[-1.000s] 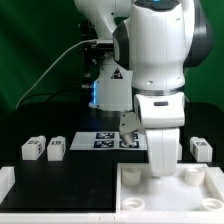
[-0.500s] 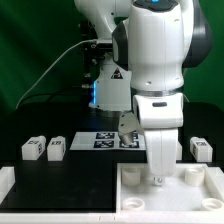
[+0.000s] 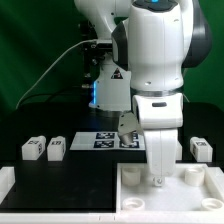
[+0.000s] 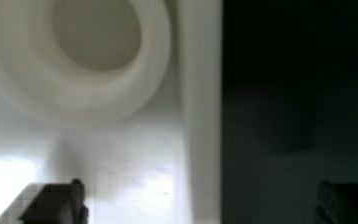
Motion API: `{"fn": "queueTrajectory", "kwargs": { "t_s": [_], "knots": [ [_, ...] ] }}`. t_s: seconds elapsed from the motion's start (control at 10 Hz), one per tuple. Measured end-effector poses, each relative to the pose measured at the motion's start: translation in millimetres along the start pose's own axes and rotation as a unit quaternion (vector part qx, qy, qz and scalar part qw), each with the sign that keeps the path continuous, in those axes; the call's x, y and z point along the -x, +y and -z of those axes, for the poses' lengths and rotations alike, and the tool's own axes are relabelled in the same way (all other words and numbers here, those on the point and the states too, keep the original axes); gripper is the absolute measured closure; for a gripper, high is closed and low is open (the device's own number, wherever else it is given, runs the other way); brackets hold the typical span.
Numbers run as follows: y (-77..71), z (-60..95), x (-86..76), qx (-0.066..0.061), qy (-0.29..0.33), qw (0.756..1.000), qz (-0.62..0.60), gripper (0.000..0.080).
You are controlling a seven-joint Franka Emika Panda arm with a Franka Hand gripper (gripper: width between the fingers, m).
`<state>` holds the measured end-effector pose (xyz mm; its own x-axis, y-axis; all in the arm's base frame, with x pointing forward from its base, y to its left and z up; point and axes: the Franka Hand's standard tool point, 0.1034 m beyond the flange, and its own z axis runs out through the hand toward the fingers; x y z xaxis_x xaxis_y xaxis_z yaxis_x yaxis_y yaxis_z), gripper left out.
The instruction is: Assemble one leg
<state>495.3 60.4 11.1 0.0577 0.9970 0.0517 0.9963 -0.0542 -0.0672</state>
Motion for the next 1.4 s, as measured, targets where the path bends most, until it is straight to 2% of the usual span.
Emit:
{"fn": "queueTrajectory", "kwargs": {
  "t_s": [0.3,0.4,0.5,0.7,0.8,0.9,1.0,1.2,1.3,1.4],
  "knots": [
    [0.7,1.8,0.3,0.002,0.000,1.000,-0.001,0.0150],
    [2.3,12.8,0.3,0.010,-0.002,1.000,-0.009,0.0150],
    [-2.3,23.8,-1.7,0.016,-0.003,0.999,-0.045,0.0150],
    [-16.5,33.3,-9.0,0.016,-0.002,0.992,-0.128,0.0150],
    [-21.0,36.8,-18.3,0.016,0.001,0.976,-0.219,0.0150],
    [-25.9,42.2,-34.3,0.020,0.004,0.959,-0.283,0.0150],
    [-26.8,43.7,-42.2,0.017,0.012,0.938,-0.345,0.0150],
    [-27.2,43.0,-42.2,0.012,0.017,0.906,-0.424,0.0150],
    [-28.7,42.6,-45.0,0.009,0.019,0.879,-0.477,0.0150],
    [-37.4,40.5,-53.2,0.005,0.018,0.841,-0.541,0.0150]
  ]
}}
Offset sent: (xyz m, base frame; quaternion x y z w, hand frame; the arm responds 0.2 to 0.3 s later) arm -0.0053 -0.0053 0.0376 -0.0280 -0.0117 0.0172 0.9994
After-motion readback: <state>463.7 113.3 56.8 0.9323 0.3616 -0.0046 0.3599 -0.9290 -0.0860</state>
